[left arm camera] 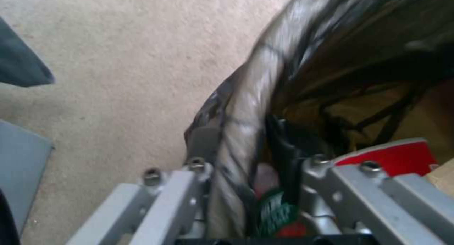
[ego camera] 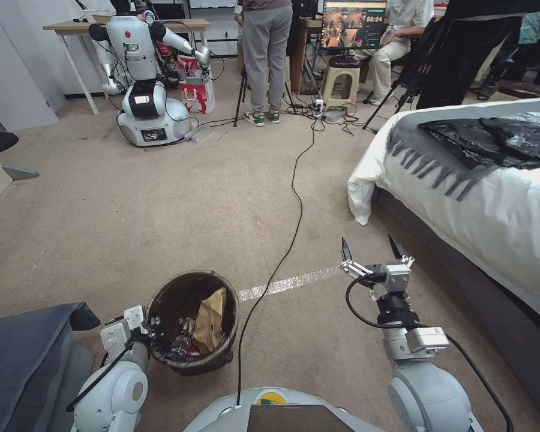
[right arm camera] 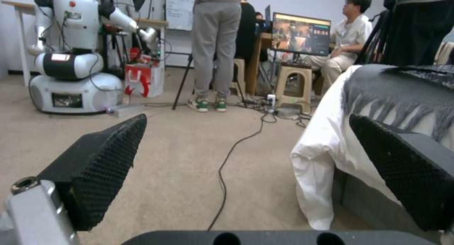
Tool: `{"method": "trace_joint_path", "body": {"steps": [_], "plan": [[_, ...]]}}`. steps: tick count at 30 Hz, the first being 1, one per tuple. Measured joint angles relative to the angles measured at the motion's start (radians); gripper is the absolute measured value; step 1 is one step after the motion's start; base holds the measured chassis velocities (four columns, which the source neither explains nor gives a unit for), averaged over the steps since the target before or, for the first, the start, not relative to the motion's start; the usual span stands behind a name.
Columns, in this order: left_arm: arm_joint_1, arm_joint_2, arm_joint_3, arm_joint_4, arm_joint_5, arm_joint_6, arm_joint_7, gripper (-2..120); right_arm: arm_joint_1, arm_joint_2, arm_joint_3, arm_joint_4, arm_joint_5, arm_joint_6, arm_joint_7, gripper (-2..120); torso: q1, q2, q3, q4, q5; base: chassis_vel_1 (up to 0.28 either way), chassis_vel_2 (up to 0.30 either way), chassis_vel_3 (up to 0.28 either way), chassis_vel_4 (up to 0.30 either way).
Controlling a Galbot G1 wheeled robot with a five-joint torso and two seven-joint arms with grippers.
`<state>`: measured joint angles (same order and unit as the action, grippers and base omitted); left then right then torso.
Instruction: Pick up the trash bin, then pick up the garbage from the floor and place it into the trash bin.
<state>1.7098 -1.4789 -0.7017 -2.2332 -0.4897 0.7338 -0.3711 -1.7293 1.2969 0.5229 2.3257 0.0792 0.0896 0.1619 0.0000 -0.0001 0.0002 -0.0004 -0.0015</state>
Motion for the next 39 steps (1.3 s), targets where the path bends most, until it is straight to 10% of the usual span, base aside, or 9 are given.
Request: {"method": "trace_joint_path", "body": {"steps": [20, 34, 39], "plan": [[0.001, 0.006, -0.004, -0.086, 0.044, -0.003, 0.005, 97, 0.008, -0.005, -0.01, -0.003, 0.0, -0.004, 0.002, 100, 0.0, 0.0, 0.0, 0.0005, 0.0015, 0.0, 0.0, 0.0, 0.0], [0.007, 0.014, -0.023, -0.151, 0.061, -0.02, 0.016, 100, 0.014, -0.005, -0.008, -0.006, 0.003, -0.01, 0.006, 100, 0.0, 0.0, 0.0, 0.0005, 0.0015, 0.0, 0.0, 0.0, 0.0], [0.021, 0.017, -0.037, -0.176, 0.16, -0.163, 0.134, 100, 0.017, -0.005, -0.005, 0.001, 0.011, -0.044, 0.021, 100, 0.0, 0.0, 0.0, 0.0005, 0.0015, 0.0, 0.0, 0.0, 0.0]]}}
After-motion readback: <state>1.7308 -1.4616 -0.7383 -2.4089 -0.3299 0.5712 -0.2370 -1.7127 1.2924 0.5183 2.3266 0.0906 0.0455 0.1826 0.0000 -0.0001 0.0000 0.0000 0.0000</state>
